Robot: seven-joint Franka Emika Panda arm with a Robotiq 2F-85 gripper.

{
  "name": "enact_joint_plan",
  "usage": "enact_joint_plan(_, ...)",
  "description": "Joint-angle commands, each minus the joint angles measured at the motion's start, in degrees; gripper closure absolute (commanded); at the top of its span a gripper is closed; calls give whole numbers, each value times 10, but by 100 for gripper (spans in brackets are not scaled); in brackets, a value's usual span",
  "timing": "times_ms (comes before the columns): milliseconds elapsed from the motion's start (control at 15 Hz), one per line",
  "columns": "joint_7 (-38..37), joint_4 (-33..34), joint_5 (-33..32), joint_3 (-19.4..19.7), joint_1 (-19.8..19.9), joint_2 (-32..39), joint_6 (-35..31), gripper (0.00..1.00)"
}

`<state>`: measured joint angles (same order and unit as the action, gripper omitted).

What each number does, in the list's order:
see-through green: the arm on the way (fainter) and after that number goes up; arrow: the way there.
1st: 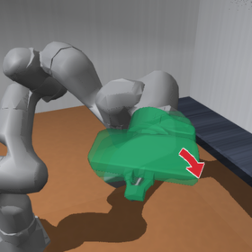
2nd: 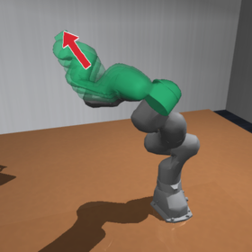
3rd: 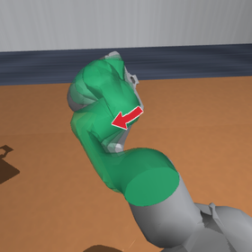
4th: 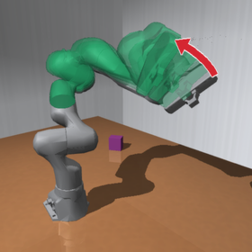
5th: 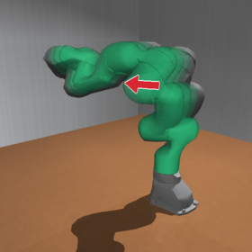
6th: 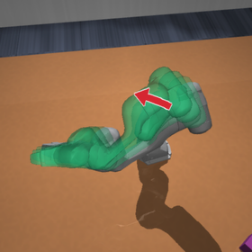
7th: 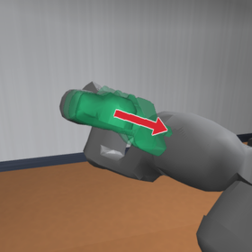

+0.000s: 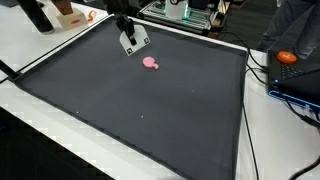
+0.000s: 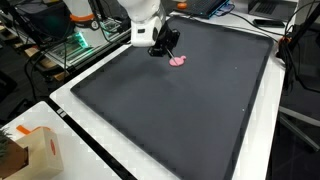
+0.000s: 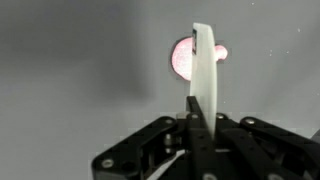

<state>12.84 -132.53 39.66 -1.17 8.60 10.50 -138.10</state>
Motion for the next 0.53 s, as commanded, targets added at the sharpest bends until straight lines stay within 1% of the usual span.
enact_joint_plan(0,7,-34,46,14,0,-18,-13,99)
enact_joint_plan(467,-1,-51,84,33,-3,-18,-15,99)
